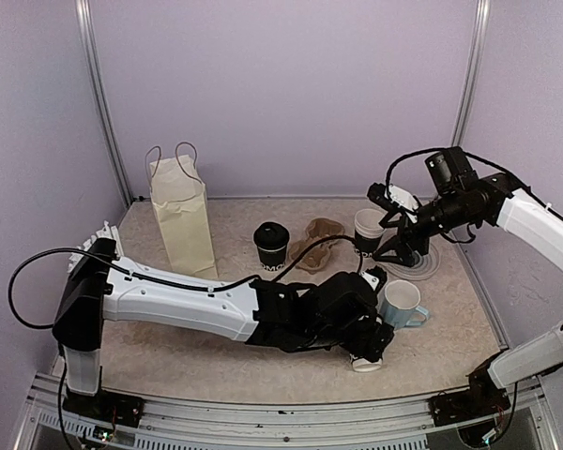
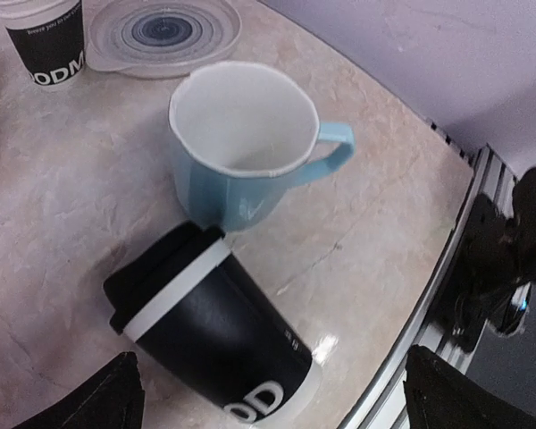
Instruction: Pack the takeout coffee
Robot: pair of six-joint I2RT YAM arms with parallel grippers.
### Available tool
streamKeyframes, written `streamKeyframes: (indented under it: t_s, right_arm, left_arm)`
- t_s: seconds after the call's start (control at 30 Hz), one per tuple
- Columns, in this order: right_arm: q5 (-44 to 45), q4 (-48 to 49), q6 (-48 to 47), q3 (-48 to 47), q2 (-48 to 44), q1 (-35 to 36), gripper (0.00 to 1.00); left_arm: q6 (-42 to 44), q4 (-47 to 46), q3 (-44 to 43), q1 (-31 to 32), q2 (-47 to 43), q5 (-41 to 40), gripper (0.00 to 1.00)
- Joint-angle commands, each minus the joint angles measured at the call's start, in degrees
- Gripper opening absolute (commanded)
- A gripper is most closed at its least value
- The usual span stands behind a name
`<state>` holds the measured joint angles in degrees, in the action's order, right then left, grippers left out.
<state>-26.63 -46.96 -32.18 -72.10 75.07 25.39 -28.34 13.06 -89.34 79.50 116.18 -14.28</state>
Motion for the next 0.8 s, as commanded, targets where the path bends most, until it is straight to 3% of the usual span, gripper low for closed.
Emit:
streamKeyframes:
  t_s: [0.0, 0.3, 0.6, 0.77]
  right_arm:
    - [0.3, 0.5, 3.8, -2.7, -0.3, -1.0, 0.96]
    - [-0.3, 1.5, 4.5, -0.9, -3.4, -1.1, 0.95]
    - [-0.6, 2.6, 4.3, -0.1, -3.3, -1.4, 0.95]
    - [-1.0, 2.5, 3.8, -0.5, -2.2, -1.7, 0.95]
  left_arm:
    - [-8.5, 6.3, -7.7, -0.2, 6.9, -4.5, 0.99]
    - [-12.9, 18.4, -20.2, -1.6, 16.3, -4.8, 0.99]
    - [-14.2, 19.2, -16.8, -3.8, 16.8, -2.6, 0.99]
    - [-10.8, 19.9, -14.3, -3.9, 15.0, 3.0, 0.99]
